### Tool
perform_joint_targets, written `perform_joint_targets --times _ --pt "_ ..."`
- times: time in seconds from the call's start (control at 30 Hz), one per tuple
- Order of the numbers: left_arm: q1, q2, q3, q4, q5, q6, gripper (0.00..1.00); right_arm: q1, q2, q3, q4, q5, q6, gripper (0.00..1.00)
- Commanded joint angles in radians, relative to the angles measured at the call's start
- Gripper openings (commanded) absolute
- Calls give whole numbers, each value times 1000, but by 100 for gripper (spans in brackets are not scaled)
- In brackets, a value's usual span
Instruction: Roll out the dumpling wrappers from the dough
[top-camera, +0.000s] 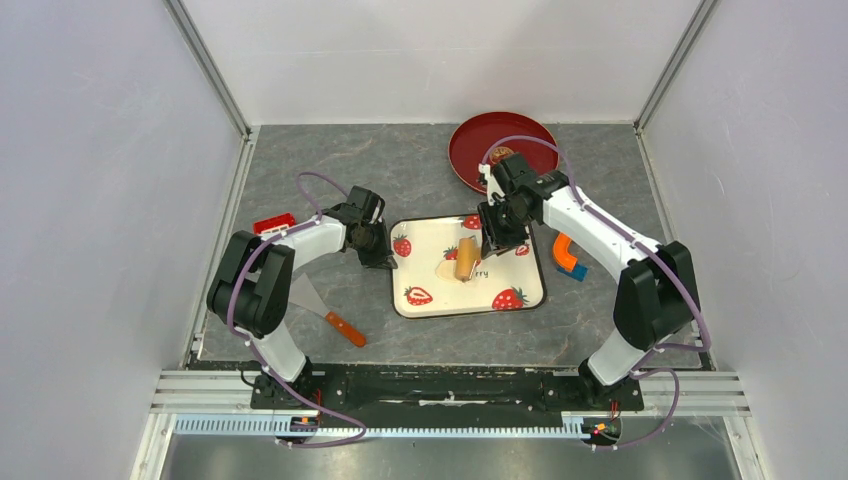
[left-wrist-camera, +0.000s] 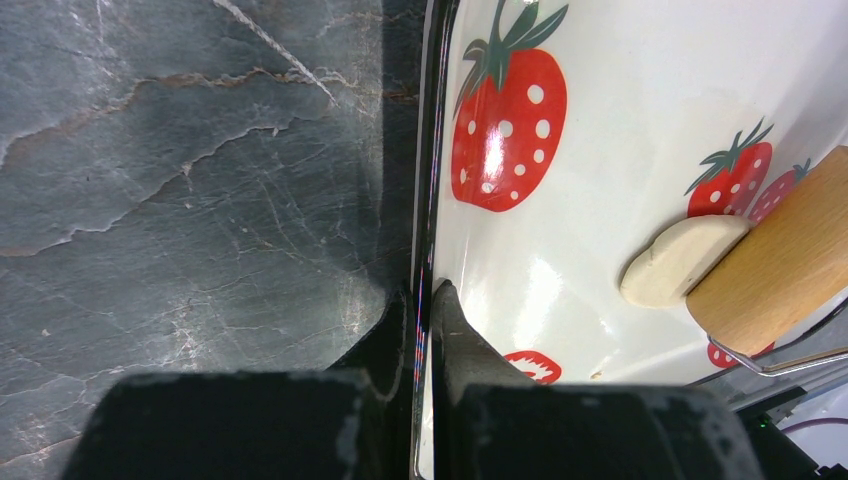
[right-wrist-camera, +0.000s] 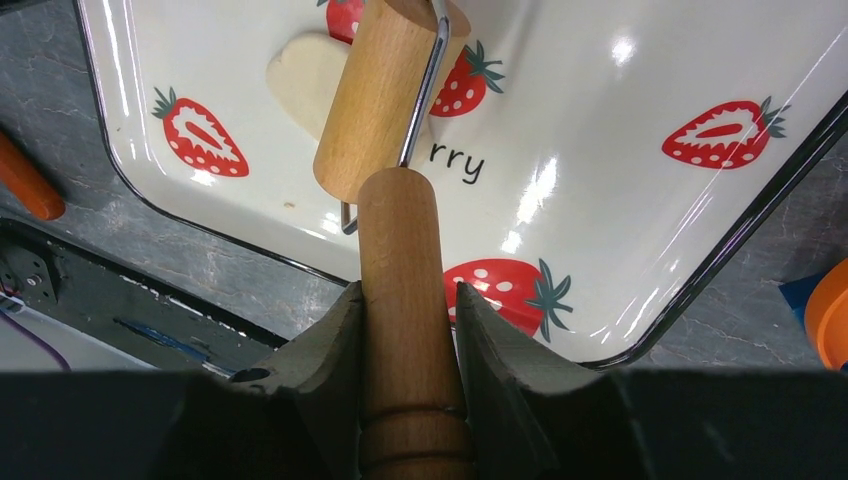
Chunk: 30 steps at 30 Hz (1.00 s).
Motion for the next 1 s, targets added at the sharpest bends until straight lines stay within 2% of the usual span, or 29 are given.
perform_joint_targets --times 0.0,0.57,0.97 --pt "48 -9 -19 -100 -238 -9 2 -46 83 -93 -234 418 -83 0" --pt "47 7 -5 -99 -229 -7 2 -75 3 -192 -211 380 -75 0" --pt "47 18 12 -102 -227 -7 2 -81 -8 -187 -239 421 -81 0"
